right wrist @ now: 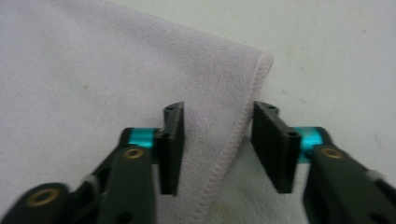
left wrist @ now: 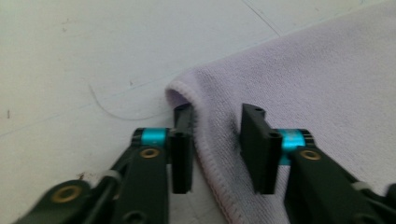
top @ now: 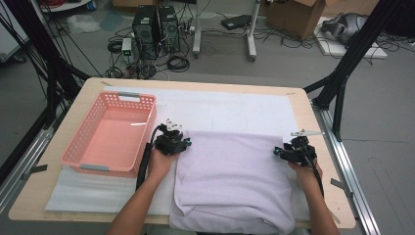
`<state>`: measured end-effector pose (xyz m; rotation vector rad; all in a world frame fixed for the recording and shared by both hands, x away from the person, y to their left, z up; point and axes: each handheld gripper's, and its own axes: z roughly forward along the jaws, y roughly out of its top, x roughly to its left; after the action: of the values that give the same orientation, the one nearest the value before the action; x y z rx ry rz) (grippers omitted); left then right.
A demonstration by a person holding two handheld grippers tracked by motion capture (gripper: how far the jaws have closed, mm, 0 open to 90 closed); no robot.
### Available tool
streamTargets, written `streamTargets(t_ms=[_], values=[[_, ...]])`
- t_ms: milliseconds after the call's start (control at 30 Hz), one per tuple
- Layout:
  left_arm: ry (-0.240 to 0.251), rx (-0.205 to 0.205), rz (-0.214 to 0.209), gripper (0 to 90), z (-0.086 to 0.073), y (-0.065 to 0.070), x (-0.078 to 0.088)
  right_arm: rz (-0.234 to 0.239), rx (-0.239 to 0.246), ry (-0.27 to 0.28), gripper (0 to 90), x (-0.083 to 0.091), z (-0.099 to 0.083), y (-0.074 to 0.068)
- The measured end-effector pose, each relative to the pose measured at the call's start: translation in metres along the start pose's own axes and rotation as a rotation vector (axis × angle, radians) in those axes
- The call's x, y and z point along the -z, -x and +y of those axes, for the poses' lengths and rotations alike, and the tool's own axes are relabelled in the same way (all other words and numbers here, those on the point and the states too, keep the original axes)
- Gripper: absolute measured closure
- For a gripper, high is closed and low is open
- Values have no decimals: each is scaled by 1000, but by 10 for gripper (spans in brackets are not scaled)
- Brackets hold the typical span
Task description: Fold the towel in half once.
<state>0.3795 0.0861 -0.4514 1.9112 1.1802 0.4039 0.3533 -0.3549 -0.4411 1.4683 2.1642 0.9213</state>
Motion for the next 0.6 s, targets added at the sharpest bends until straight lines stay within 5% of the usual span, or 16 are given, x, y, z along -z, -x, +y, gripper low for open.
streamTargets(t_ms=[67, 200, 467, 600], values=[[5, 18, -14, 823, -1, 0, 0, 50, -10, -6, 839, 1, 0, -1], [69, 22, -18, 842, 4, 0, 4, 106, 12, 7, 855, 0, 1, 3], [168, 22, 18, 845, 43, -13, 6, 58, 30, 146, 859, -1, 30, 15], [162, 1, 30, 845, 64, -23, -5, 32, 15, 200, 858, -10, 51, 23]])
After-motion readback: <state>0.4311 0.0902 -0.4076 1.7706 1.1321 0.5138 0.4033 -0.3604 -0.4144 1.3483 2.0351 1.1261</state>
